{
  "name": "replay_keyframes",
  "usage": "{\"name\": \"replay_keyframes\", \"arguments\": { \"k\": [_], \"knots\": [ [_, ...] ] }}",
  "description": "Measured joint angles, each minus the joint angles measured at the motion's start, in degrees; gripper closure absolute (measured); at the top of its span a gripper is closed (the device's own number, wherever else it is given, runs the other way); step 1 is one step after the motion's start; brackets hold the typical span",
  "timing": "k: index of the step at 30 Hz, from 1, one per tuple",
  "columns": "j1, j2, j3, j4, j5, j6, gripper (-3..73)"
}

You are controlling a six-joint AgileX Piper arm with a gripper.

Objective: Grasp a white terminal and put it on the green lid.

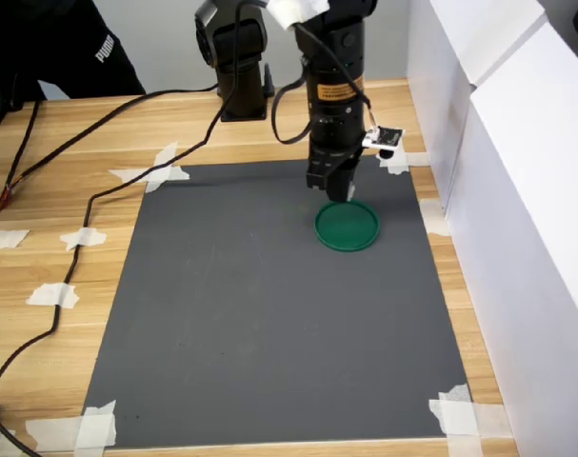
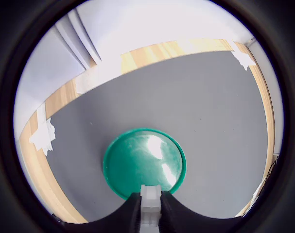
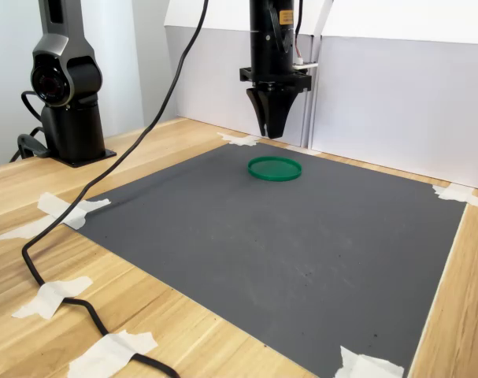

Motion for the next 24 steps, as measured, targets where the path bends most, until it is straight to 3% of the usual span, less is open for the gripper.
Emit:
{"name": "replay_keyframes", "arguments": {
  "k": [9, 14, 24],
  "knots": [
    [0.2, 2.8, 0.0, -0.4, -0.6, 0.0, 59.8],
    [0.2, 5.3, 0.0, -0.4, -1.0, -1.9, 54.5],
    [0.2, 6.3, 0.0, -0.4, -2.5, -2.2, 17.7]
  ]
}}
